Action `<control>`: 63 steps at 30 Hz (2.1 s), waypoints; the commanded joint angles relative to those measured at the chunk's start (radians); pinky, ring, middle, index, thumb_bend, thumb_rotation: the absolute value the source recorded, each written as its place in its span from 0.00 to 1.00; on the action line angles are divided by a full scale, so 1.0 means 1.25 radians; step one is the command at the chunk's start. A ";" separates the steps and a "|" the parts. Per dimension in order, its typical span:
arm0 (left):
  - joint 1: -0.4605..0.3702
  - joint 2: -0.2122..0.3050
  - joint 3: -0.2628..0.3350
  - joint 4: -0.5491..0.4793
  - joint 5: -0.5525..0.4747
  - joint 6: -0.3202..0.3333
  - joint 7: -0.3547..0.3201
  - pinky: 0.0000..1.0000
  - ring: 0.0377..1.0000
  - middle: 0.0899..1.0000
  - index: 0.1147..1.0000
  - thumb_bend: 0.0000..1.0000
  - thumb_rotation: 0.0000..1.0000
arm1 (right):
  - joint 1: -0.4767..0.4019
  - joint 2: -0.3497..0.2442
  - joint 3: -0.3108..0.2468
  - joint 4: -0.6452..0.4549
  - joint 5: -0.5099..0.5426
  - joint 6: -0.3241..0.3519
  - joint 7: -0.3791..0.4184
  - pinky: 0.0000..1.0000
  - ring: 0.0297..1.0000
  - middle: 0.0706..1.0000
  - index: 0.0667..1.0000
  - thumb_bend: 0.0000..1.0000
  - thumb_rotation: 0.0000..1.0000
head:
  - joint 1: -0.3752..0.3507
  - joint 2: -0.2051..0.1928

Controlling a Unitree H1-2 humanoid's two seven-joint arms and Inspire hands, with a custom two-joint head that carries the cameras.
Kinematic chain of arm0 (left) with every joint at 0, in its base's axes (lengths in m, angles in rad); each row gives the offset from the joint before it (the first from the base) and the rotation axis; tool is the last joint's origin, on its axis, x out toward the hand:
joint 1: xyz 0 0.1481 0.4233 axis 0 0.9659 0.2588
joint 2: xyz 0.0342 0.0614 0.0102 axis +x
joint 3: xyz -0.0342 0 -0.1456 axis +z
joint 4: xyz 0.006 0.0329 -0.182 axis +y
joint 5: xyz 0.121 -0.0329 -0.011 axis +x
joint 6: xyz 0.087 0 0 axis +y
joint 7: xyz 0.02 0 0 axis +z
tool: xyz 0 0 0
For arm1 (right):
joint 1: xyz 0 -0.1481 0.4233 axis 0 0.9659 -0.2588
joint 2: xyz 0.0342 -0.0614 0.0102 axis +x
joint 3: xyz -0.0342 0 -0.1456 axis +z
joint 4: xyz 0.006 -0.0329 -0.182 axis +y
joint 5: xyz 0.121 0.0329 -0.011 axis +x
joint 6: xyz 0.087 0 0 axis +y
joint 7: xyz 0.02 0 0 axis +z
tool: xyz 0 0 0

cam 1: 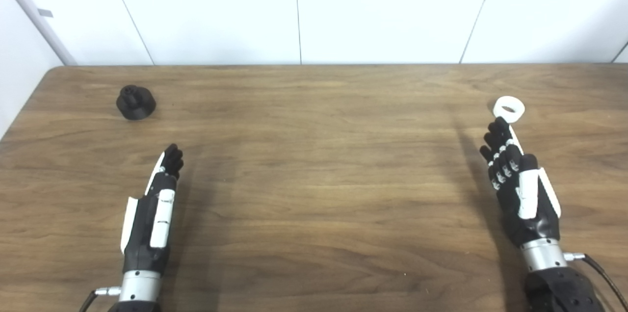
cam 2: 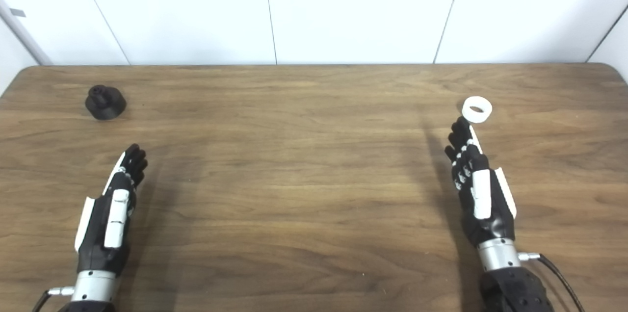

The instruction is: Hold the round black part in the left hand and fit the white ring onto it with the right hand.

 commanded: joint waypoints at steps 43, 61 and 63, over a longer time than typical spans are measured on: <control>0.009 -0.043 -0.034 0.098 0.055 -0.088 0.033 0.99 0.96 0.95 0.96 0.59 0.89 | 0.031 -0.019 -0.005 0.139 0.025 -0.079 0.048 1.00 1.00 1.00 1.00 0.66 1.00 | 0.219 -0.154; 0.004 -0.052 -0.044 0.124 0.063 -0.095 0.052 1.00 0.98 0.96 0.97 0.59 0.90 | 0.013 -0.023 -0.008 0.191 0.038 -0.101 0.066 1.00 1.00 1.00 1.00 0.64 1.00 | 0.196 -0.183; 0.004 -0.058 -0.038 0.123 0.047 -0.096 0.055 1.00 0.98 0.95 0.96 0.58 0.87 | 0.013 -0.022 -0.009 0.192 0.038 -0.098 0.065 1.00 1.00 1.00 1.00 0.64 1.00 | 0.193 -0.184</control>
